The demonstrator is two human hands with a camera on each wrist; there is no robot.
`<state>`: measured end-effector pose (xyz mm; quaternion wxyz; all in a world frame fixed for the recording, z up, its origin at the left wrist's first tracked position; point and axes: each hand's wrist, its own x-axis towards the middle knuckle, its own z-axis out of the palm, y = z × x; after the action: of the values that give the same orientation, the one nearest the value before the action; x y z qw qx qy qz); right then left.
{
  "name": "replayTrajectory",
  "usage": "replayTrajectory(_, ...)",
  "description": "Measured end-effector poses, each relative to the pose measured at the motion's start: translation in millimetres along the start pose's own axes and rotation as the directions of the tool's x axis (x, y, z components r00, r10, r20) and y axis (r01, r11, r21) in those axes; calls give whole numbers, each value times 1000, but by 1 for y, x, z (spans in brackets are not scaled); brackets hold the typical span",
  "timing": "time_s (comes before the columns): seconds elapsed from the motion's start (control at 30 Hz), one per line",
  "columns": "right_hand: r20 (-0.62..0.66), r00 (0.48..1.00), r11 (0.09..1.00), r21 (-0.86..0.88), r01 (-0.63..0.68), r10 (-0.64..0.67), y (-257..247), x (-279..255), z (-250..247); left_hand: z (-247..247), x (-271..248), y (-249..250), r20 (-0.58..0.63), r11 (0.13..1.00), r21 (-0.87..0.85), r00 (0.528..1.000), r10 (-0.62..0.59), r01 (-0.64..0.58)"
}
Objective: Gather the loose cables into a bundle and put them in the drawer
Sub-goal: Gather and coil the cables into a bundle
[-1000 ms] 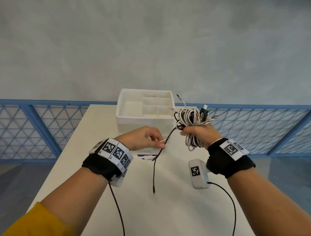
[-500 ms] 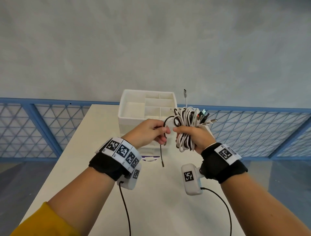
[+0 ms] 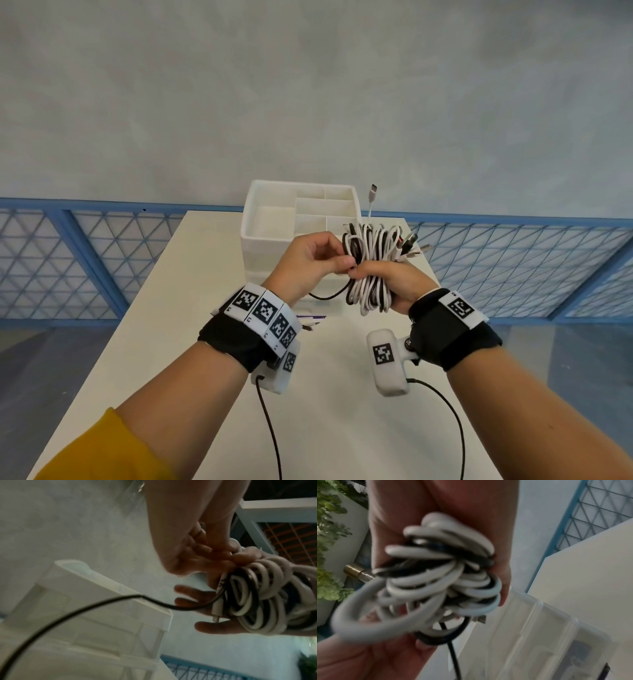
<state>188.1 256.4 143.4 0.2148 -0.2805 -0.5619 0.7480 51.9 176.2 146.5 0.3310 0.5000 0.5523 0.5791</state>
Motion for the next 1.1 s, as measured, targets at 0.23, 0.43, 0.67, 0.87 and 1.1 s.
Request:
replayTrajectory(0.23,-145,986,996,27,86,-81,-5,-1,0,1,-13,-26,284,968,182,933,-220,173)
replayTrajectory(0.43,-235,962,990,-19,139,-139,-31,-13,-31,-24,-28,-51,224,935,92,908,-354,342)
replayTrajectory(0.67,-178,978,926,-377,30,-104,-3,-13,-5,-3,-8,-13,97,945,-161,957,-272,285)
replayTrajectory(0.87,-180,982,965,-263,9,-59,5,-16,2,3,-8,-9,155,929,-171,940,-303,328)
replayTrajectory(1.1,-108,994,967,-250,-41,15,1,-13,11,11,-8,-4,-9,769,-531,906,-424,355)
